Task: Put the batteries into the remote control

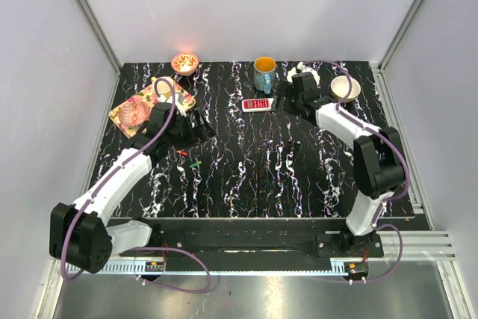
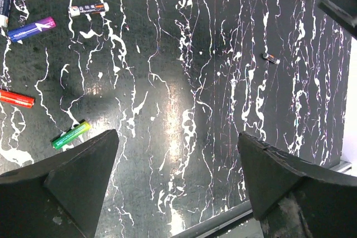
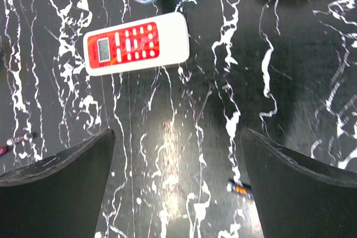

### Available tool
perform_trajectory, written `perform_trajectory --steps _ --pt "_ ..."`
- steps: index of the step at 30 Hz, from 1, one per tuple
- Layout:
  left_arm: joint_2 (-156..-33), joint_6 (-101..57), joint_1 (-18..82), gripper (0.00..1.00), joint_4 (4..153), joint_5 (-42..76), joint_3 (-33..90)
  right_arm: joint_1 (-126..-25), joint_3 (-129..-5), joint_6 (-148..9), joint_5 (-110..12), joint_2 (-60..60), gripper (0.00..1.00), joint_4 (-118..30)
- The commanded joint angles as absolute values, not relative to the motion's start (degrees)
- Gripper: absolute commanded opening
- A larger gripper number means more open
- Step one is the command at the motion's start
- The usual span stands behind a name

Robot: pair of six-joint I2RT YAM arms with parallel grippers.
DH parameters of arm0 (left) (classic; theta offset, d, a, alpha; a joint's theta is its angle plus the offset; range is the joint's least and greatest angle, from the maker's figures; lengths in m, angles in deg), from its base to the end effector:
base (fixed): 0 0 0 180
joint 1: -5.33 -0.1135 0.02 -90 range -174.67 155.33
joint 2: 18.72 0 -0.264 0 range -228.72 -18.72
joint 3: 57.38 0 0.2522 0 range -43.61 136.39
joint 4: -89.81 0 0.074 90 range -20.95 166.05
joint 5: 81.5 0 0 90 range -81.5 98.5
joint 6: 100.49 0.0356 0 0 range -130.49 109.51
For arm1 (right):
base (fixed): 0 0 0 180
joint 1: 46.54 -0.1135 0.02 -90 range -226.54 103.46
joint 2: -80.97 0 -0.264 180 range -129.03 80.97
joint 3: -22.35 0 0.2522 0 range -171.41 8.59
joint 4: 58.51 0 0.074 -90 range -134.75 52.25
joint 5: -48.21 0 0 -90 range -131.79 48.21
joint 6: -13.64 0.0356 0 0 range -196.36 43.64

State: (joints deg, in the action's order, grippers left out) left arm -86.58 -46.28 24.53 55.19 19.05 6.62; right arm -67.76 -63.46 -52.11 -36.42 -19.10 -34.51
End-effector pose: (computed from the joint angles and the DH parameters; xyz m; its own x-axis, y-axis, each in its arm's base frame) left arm 0.2410 -0.0908 0.2732 -0.7449 -0.3494 -0.5684 0.0284 0.8345 -0.5502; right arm 0.3708 0.1404 0.2435 -0.6462 0.1878 -0.7397 -0.0290 0.9625 0.2697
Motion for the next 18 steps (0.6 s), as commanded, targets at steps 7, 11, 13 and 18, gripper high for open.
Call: perform_trajectory --steps 7,11,13,18 --pt "-84.28 -44.68 24.75 0.93 56.28 20.45 4.99 -69.40 -80.79 -57.64 -33.44 -34.16 1.00 -33.95" --pt "-85.87 -44.50 24.84 0.93 56.28 20.71 5.87 -69.40 -81.33 -55.62 -31.07 -36.28 1.00 -34.90" --pt "-87.00 -44.59 24.75 0.92 56.28 20.80 6.39 -69.31 -79.13 -52.98 -30.71 -35.84 0.97 -37.80" --pt "-88.59 -45.03 24.75 0.92 56.28 21.51 6.83 -69.40 -82.62 -48.94 -26.16 -37.85 0.71 -35.19"
